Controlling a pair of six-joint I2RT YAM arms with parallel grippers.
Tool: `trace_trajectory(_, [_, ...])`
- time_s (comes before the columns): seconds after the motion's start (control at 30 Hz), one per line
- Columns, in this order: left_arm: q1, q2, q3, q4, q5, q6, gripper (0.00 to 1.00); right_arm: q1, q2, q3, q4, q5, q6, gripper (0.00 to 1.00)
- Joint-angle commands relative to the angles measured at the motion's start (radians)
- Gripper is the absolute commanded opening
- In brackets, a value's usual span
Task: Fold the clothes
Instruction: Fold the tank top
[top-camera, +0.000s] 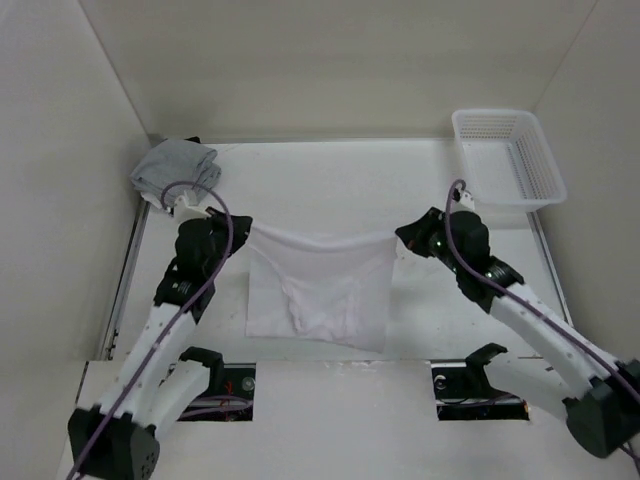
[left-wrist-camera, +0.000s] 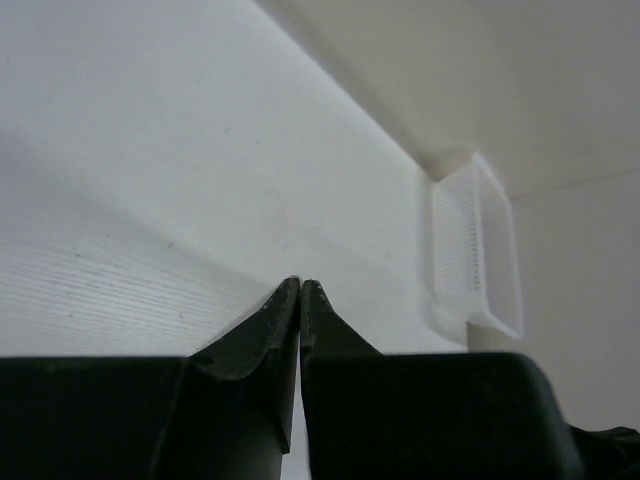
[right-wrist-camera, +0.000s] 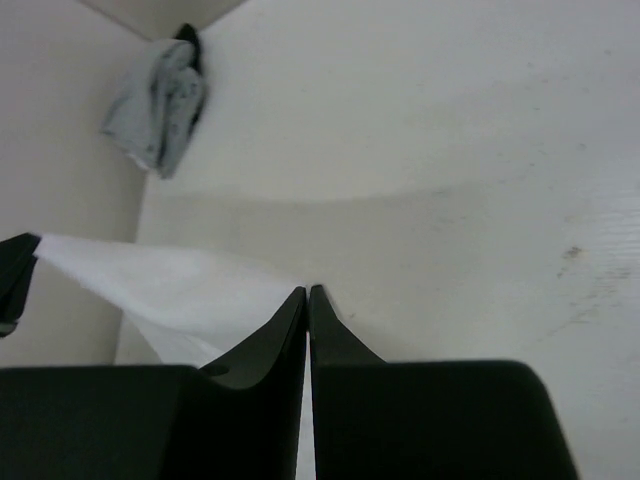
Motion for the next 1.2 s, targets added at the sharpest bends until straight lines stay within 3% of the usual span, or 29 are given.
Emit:
trace_trajectory(0.0, [0.02,0.19,-0.006,0.219,-0.034,0.023,0.01,-0.141,0.199,0.001,0.281,-0.212,0.011,0.07])
trace_trajectory(0.2, [0.069,0.659,0.187,0.413,-0.042,-0.006,0.02,-0.287,0.625,0.22,0.431,-0.34,0.051,0.07])
trace_trajectory(0.37, [0.085,0.784,0.293,0.43,-0.005,-0.024,0.02,-0.341,0.738,0.323,0.432,-0.387,0.071,0.06])
trace_trajectory(0.83, [0.122,0.424,-0.208,0.537,0.113,-0.076,0.03,-0.294,0.402,-0.172,0.538,-0.332,0.079,0.07])
trace_trajectory(1.17, [0.161,0.065,-0.363,0.361,0.202,-0.057,0.03,-0.22,0.163,-0.379,0.451,-0.266,0.089,0.08])
